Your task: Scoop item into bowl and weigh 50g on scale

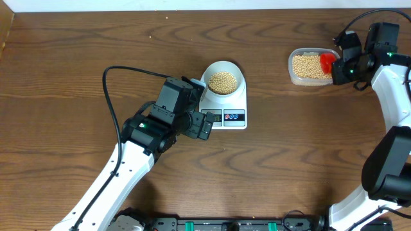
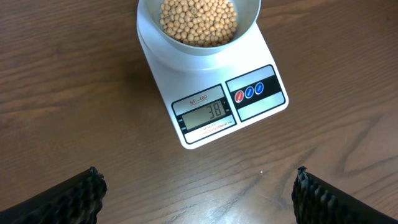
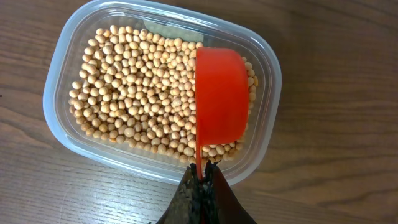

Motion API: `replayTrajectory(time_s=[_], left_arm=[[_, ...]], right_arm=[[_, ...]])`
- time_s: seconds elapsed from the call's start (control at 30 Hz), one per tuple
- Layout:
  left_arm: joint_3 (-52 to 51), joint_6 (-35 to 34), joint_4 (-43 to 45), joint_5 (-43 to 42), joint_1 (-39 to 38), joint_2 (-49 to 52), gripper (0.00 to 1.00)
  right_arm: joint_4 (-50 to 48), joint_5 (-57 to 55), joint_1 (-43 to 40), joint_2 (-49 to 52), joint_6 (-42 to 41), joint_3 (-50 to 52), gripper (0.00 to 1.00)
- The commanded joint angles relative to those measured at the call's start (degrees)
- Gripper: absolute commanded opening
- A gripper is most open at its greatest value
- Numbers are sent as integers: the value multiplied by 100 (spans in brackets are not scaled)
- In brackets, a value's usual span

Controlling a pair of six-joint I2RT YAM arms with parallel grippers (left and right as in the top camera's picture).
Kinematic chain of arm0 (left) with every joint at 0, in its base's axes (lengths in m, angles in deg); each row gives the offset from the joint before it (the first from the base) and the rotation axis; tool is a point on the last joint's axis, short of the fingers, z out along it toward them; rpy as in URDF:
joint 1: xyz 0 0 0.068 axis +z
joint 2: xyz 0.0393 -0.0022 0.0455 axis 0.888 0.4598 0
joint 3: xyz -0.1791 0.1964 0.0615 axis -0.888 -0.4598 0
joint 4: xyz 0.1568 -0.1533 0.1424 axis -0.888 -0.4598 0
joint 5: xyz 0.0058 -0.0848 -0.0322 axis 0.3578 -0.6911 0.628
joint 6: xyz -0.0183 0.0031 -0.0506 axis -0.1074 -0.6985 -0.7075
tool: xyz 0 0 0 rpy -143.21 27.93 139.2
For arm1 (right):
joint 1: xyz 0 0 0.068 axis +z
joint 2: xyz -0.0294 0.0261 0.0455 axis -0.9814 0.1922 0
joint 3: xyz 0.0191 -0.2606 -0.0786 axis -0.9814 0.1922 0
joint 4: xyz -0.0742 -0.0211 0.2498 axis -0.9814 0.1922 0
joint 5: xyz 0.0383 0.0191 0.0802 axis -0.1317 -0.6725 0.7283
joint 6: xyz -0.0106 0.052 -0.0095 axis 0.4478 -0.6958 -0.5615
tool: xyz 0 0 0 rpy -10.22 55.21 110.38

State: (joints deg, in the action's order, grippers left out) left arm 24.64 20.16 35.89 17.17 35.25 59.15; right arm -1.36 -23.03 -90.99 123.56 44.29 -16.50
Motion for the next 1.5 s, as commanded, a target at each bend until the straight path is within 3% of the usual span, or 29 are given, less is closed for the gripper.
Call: replayTrajectory(time_s=[0.0, 0.53, 1.1, 1.47], left_arm=[[-39, 101, -15, -50, 20, -66, 98], [-39, 101, -15, -50, 20, -66, 98], [-39, 101, -17, -50, 20, -66, 98], [-39, 101, -15, -50, 20, -66, 98]], right_arm=[[-15, -107, 28, 83, -68, 146, 1], [-31, 667, 72, 83, -313, 295, 1], [-127, 1069, 63, 83, -1231, 295, 1], [-155, 2133, -446, 83, -1486, 295, 1]])
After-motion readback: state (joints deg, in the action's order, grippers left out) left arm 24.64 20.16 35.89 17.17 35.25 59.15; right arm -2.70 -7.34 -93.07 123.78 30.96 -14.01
